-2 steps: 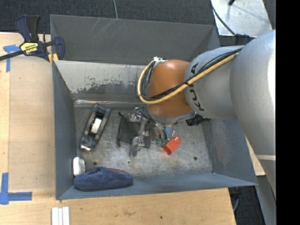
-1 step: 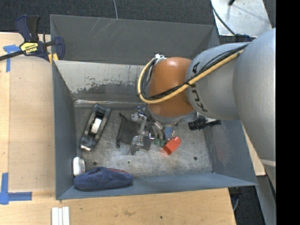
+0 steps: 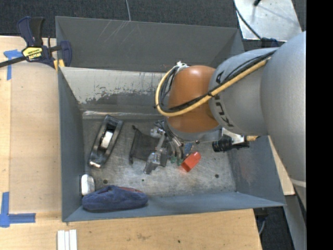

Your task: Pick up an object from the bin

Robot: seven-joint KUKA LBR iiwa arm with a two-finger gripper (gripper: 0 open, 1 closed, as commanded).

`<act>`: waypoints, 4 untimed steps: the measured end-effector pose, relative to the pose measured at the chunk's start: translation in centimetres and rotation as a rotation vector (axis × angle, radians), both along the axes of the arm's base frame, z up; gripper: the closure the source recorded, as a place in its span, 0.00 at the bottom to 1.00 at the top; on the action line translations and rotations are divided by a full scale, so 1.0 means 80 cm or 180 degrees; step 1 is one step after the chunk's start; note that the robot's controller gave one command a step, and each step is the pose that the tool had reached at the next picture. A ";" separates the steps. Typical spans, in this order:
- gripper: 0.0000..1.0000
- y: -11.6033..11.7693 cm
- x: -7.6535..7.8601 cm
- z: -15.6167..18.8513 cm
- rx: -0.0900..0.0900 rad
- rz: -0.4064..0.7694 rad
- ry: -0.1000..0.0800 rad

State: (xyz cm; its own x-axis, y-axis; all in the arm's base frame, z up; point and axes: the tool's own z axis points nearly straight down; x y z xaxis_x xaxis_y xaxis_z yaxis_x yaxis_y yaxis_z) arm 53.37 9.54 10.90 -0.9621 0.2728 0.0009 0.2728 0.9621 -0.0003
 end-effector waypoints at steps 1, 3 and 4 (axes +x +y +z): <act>0.00 -0.001 -0.002 -0.045 0.0008 -0.0144 -0.0028; 1.00 -0.003 0.007 -0.037 0.0008 -0.0152 -0.0085; 1.00 -0.003 0.011 0.038 0.0004 -0.0150 -0.0031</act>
Offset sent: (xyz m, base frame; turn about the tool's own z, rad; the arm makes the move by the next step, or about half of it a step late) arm -0.0042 -0.0010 -0.0390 0.0464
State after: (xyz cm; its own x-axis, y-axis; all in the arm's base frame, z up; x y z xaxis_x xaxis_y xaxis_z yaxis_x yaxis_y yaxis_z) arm 54.22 9.28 13.91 -0.9481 0.3180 -0.0079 0.3180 0.9481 0.0038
